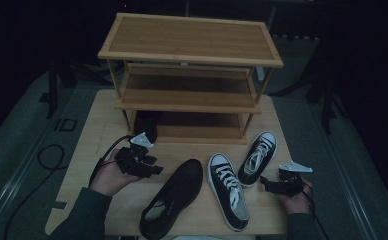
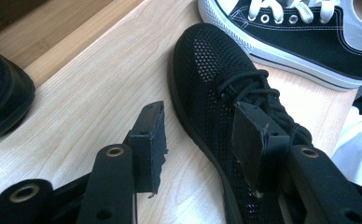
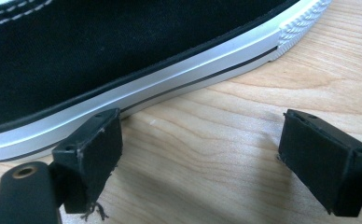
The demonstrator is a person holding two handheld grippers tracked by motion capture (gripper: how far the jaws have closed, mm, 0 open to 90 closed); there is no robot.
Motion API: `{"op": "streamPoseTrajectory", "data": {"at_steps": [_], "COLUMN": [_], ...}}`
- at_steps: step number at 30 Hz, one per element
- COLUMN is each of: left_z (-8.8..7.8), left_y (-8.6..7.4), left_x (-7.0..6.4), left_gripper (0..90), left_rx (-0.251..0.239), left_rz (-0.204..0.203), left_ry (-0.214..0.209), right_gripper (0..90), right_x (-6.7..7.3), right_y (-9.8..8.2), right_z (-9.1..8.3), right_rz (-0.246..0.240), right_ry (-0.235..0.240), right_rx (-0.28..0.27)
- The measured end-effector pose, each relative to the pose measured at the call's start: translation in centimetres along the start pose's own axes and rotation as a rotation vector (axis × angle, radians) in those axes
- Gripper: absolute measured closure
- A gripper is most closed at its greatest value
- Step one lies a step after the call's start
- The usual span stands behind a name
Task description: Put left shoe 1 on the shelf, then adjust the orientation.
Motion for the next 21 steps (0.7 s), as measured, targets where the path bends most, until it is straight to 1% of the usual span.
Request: {"op": "streamPoseTrajectory", "data": {"at_steps": [7,8,11,21], "left_z": [0.1,0.1,0.3,0.6], "left_y": [0.1,0.1,0.1,0.0], "left_x": [-0.3,-0.6,-0.8,-1.5], "left_gripper": [53.2,53.2,53.1,54.1], "left_rx": [0.007,0.012,0.024,0.055], "left_rz": [0.009,0.018,0.026,0.054], "left_ry": [-0.002,-0.009,-0.014,-0.02], "right_gripper": [13.2,13.2,13.2,13.1], "right_x": [0.0,0.0,0.0,0.0], "right_y": [0.0,0.0,0.0,0.0], "right_z": [0.0,0.0,0.0,0.0], "right_rz": [0.0,0.0,0.0,0.0], "right_ry": [0.0,0.0,0.0,0.002], "right_rx": [0.0,0.0,0.0,0.001]}}
Point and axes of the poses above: each handheld gripper's, and its own axes: z roughly forward along the jaws, y roughly out of its top, x roughly to its left, the point moved 8 cm from there along z, roughly forward along the jaws
